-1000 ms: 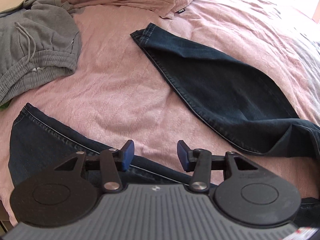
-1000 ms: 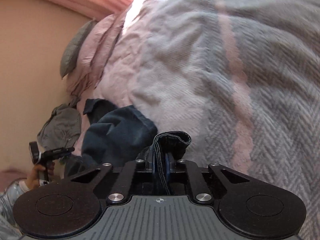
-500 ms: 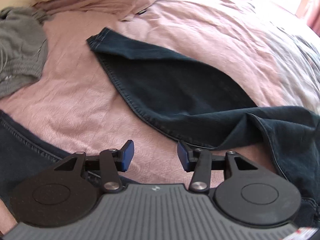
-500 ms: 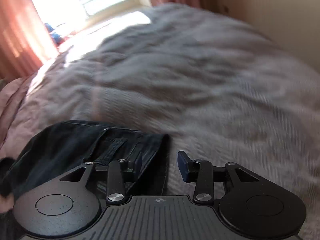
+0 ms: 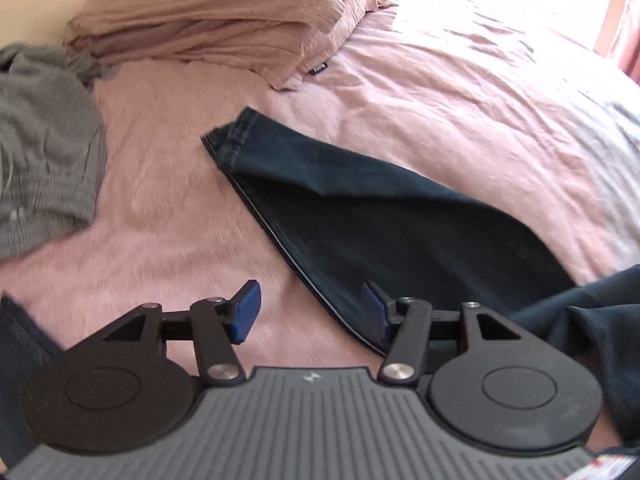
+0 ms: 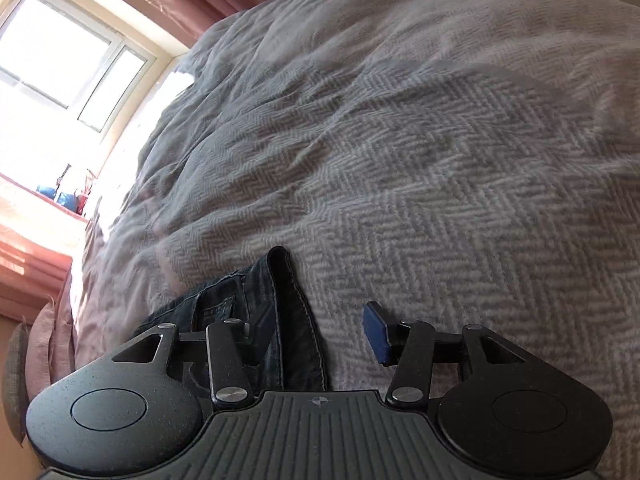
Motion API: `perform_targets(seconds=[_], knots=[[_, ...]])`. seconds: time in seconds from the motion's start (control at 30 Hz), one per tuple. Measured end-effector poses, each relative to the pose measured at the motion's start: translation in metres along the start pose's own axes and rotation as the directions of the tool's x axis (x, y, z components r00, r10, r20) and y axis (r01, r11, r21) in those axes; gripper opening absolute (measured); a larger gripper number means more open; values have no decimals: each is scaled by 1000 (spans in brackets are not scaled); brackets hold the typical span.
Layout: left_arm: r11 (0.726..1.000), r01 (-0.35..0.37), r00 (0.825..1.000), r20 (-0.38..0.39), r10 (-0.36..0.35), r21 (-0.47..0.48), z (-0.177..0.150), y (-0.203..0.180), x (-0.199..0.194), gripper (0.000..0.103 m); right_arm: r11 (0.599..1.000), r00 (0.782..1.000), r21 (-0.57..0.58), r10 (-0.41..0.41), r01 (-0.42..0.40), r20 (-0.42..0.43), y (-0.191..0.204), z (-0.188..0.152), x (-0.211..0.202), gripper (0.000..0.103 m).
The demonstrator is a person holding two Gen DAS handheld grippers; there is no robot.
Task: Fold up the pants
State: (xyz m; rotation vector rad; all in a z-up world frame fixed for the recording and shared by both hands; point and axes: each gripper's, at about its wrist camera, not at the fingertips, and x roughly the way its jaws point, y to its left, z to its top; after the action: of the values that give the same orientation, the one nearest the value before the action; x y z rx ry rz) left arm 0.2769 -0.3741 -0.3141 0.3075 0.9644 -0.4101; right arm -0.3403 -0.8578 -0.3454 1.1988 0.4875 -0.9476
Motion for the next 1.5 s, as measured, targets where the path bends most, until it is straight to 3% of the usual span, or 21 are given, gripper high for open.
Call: perform_targets(seconds=[0.1,0.3,0.37,0.4,0.43,0.5,0.6,0.63,0.7,0.77,0.83,0.9,0.93,1.0,1.1,1.17,1.2,1.23,1.37,1.47,1.5], knots=[[999,-31,999,-9,31,27,14,19,37,57,998,998,-13,-58,58,11,8,-14,-6,46],[992,17,999,-35,-22,-127,47,64,116,54,984,983,11,-178,178,45,19,-55,-14,46],[983,47,999,3,-48,-178,59,69,131,27,977,976,33,-212,210,56,22,-68,-14,46],[981,61,998,27,-57,-183,67,69,132,3,973,972,45,-227,225,59,23,-74,-14,46],[978,86,996,50,-78,-192,76,71,131,1,970,968,50,-241,238,63,26,-78,-14,46],[974,137,979,176,-105,-179,96,74,111,2,964,961,48,-265,262,74,34,-84,-13,46],[982,144,914,396,-87,-118,123,87,64,3,961,957,30,-278,276,86,48,-86,-12,46],[983,138,893,444,-70,-124,127,96,52,3,961,957,24,-277,275,90,52,-86,-11,46],[985,128,882,469,-58,-120,127,116,44,7,959,953,8,-283,284,105,61,-86,-9,46],[992,31,920,393,18,-118,117,126,64,13,952,946,-3,-305,307,107,67,-87,-4,46],[992,-71,965,243,95,-107,106,136,101,18,944,940,-1,-327,329,98,68,-89,2,46],[972,-194,973,104,208,-129,95,151,131,18,936,932,3,-350,351,93,67,-90,6,46],[963,-205,972,75,221,-176,92,159,134,18,933,929,5,-359,360,91,67,-90,7,46],[961,-93,982,137,132,-260,88,171,120,18,932,928,1,-362,364,88,66,-90,6,46],[988,-24,971,231,58,-150,110,154,106,27,924,921,-5,-381,382,79,65,-90,8,46],[1000,3,967,255,1,-15,135,131,109,50,918,915,2,-395,396,78,66,-90,11,46],[999,14,968,248,-24,42,148,119,115,67,913,910,4,-407,408,80,66,-91,14,47],[996,26,971,236,-46,84,160,109,123,70,908,905,2,-417,418,82,67,-92,16,48],[978,20,984,168,-56,209,197,83,170,74,891,890,-30,-448,452,88,72,-93,25,52],[974,20,991,127,-50,227,200,77,201,74,887,886,-46,-455,460,89,71,-94,27,52],[975,43,992,106,-67,216,199,78,209,65,886,886,-49,-456,461,90,71,-94,28,53]])
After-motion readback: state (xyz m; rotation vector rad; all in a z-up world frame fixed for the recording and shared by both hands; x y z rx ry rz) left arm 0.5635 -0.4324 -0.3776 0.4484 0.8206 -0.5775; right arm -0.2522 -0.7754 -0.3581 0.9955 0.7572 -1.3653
